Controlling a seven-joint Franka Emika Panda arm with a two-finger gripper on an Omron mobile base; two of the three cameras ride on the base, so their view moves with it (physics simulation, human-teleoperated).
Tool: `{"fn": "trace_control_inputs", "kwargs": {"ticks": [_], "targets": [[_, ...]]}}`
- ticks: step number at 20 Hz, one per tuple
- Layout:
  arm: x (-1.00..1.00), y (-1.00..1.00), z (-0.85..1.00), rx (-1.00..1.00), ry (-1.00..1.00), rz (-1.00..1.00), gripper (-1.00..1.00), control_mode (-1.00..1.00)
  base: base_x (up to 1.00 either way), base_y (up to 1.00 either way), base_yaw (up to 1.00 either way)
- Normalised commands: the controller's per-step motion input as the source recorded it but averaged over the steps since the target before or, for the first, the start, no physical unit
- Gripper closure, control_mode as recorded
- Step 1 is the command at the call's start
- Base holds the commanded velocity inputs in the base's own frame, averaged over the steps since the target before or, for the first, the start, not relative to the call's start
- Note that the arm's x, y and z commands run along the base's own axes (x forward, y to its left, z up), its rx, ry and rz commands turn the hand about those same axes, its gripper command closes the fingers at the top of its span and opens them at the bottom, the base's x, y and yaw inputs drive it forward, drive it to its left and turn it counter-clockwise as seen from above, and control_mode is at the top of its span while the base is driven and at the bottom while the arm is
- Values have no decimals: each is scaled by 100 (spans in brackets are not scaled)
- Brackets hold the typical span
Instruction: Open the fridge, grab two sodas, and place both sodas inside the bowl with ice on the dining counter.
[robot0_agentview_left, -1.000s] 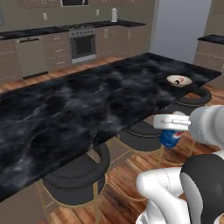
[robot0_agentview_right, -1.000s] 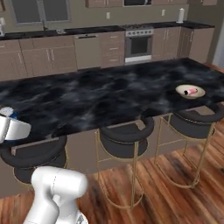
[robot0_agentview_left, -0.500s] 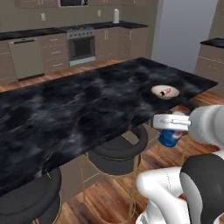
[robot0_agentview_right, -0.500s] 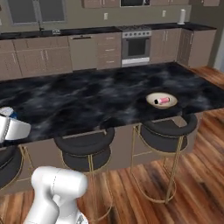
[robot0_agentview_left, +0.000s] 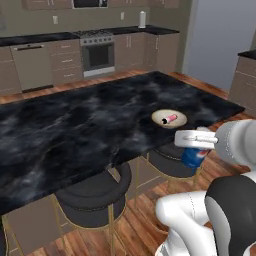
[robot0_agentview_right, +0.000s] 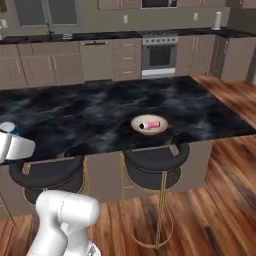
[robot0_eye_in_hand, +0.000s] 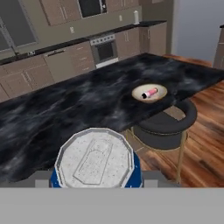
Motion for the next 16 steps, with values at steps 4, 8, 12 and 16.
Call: {"fn": "trace_control_inputs", "kwargs": {"ticks": [4, 8, 12, 16], "targets": [[0, 0, 0, 0, 0, 0, 100, 100, 42, -71, 32], [0, 0, 0, 0, 0, 0, 100, 100, 50, -66, 35], [0, 0, 0, 0, 0, 0, 100, 100, 59, -61, 37], [0, 0, 0, 0, 0, 0, 100, 100, 67, -57, 39]]}}
